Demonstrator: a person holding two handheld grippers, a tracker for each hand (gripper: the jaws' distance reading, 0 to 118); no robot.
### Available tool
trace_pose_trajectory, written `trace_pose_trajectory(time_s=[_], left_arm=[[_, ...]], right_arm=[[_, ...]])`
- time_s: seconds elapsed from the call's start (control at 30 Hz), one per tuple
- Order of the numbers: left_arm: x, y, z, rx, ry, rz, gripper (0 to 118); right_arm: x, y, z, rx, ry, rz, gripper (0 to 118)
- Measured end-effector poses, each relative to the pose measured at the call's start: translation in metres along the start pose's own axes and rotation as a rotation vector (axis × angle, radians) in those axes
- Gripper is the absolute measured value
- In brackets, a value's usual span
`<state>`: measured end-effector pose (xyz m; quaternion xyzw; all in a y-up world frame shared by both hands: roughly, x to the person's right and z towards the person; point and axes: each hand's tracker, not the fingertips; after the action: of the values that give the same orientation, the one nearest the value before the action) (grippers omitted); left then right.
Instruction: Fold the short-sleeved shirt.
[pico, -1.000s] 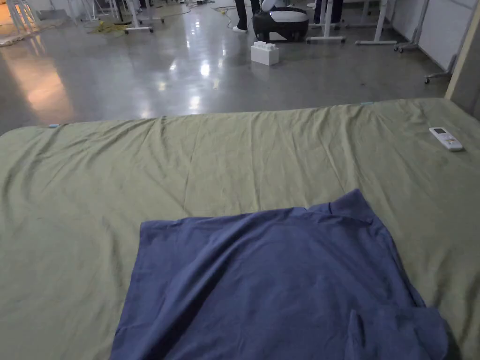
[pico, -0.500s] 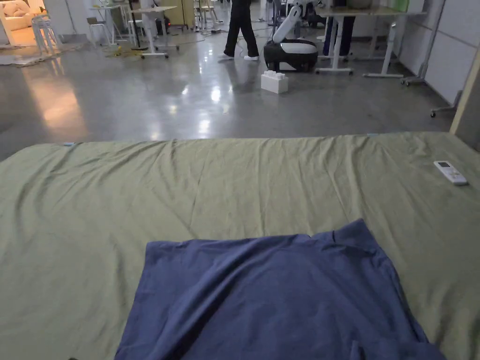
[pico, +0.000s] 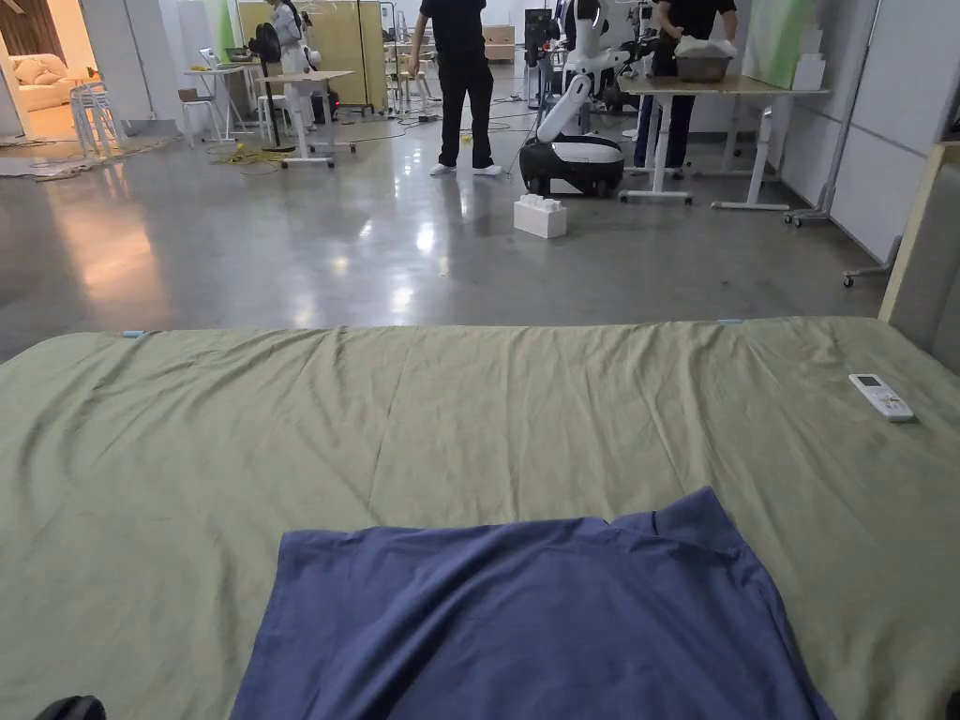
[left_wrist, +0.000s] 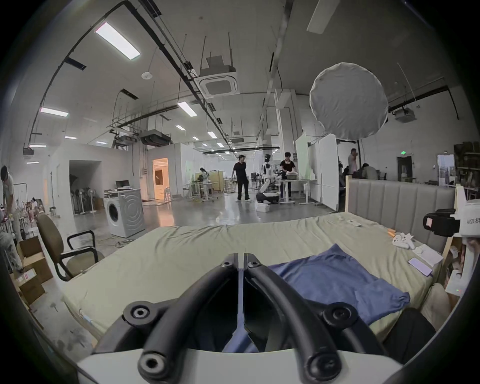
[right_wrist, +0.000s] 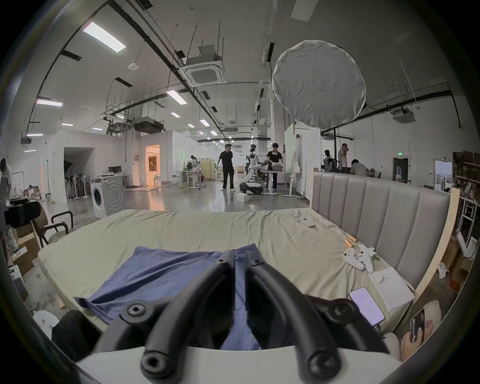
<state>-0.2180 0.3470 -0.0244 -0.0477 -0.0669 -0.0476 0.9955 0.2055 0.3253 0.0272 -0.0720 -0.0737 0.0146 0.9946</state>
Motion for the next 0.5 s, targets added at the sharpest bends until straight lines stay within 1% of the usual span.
trace_pose_trajectory(time_s=[0.07,0.1,0.17,0.27,0.33,0.4,0.5], left_arm=[[0.0021,-0.001,-0.0007,-0.02,-0.028,-0.028,0],[0.0047,-0.0027,-0.0007,-0.018,-0.02,-0.043,0],[0.0051,-0.0021,-0.0006,-0.022,-0.039,-0.049,0],[0.0074,0.0021,-0.0011,-0.016,-0.051,-0.037,0],[0.0069,0.0026,-0.0029,-0.016,-0.058,-0.033,0],[0.0048,0.0027,-0.0054,-0.024,-0.061,-0.018,0],[0.0016,0.0011,-0.0079,-0.029,-0.068,0.007,0]], right_arm=[[0.0011,-0.0042,0.0004,-0.026,0.015,-0.024,0],[0.0003,-0.0062,-0.0007,-0.028,0.015,-0.038,0],[0.0001,-0.0052,-0.0002,-0.032,0.011,-0.024,0],[0.0009,-0.0043,-0.0018,-0.03,-0.001,-0.023,0],[0.0019,-0.0057,-0.0012,-0.04,0.007,-0.051,0],[0.0025,-0.0053,-0.002,-0.035,0.021,-0.044,0],[0.0005,-0.0064,-0.0025,-0.04,0.016,-0.023,0]])
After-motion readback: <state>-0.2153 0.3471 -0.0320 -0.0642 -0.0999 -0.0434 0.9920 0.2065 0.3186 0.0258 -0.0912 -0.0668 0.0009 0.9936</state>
